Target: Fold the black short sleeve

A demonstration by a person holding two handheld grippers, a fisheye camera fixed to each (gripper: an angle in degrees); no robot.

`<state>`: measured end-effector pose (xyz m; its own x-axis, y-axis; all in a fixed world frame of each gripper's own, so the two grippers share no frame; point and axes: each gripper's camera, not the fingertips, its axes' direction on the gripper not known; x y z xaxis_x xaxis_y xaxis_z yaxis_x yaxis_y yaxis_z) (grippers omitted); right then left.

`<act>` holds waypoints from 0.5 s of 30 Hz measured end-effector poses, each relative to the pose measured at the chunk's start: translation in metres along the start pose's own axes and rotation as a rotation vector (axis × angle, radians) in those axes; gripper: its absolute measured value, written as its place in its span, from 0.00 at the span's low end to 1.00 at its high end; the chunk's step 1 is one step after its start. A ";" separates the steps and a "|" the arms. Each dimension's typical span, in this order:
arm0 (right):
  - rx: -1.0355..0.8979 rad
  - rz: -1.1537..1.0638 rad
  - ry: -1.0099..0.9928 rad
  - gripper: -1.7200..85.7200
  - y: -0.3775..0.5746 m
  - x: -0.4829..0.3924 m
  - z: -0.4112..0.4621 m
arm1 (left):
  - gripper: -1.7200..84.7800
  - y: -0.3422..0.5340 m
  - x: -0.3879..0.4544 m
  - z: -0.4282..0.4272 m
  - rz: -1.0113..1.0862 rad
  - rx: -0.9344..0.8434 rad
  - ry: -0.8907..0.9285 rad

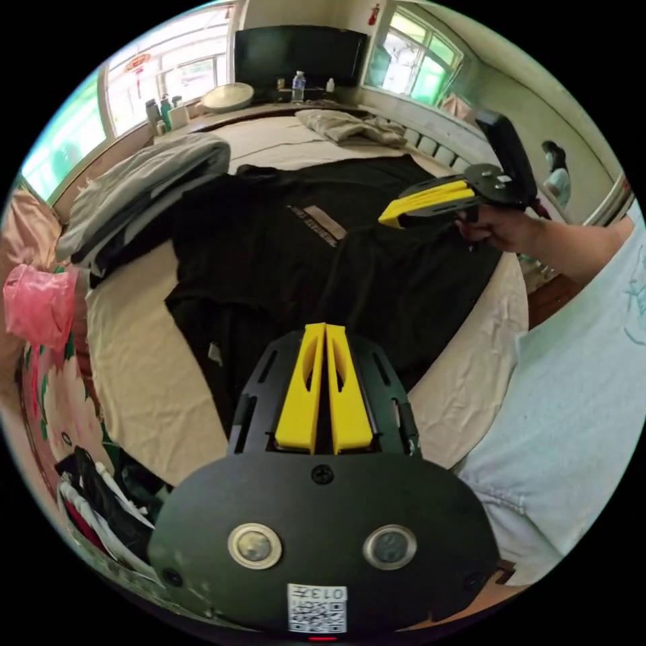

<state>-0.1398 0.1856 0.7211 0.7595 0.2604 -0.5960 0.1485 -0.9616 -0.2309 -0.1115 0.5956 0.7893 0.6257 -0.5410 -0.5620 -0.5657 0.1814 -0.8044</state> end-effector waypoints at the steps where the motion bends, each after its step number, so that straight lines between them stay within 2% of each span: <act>1: 0.001 -0.017 0.001 0.02 0.000 -0.004 0.002 | 0.02 -0.004 0.007 0.011 0.005 -0.030 -0.016; 4: 0.003 -0.090 0.019 0.02 -0.008 -0.019 0.017 | 0.02 -0.008 0.003 0.021 -0.082 -0.020 -0.019; 6: -0.065 -0.117 0.053 0.02 -0.014 -0.019 0.034 | 0.02 -0.010 -0.005 0.020 -0.130 0.001 -0.009; 8: -0.095 -0.097 0.059 0.02 -0.010 -0.010 0.036 | 0.02 -0.011 -0.017 0.032 -0.152 -0.100 -0.026; 10: -0.143 -0.030 0.103 0.02 -0.005 0.004 0.030 | 0.02 -0.008 -0.024 0.032 -0.164 -0.042 -0.019; 12: -0.150 0.040 0.065 0.02 0.008 0.019 0.016 | 0.02 -0.008 -0.030 0.035 -0.212 -0.042 0.024; 15: -0.093 0.041 0.097 0.02 0.013 0.020 -0.007 | 0.02 -0.008 -0.021 0.027 -0.227 0.014 -0.026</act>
<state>-0.1178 0.1780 0.7115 0.8233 0.2154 -0.5252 0.1707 -0.9763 -0.1328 -0.1051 0.6275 0.8024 0.7496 -0.5483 -0.3709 -0.4016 0.0688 -0.9132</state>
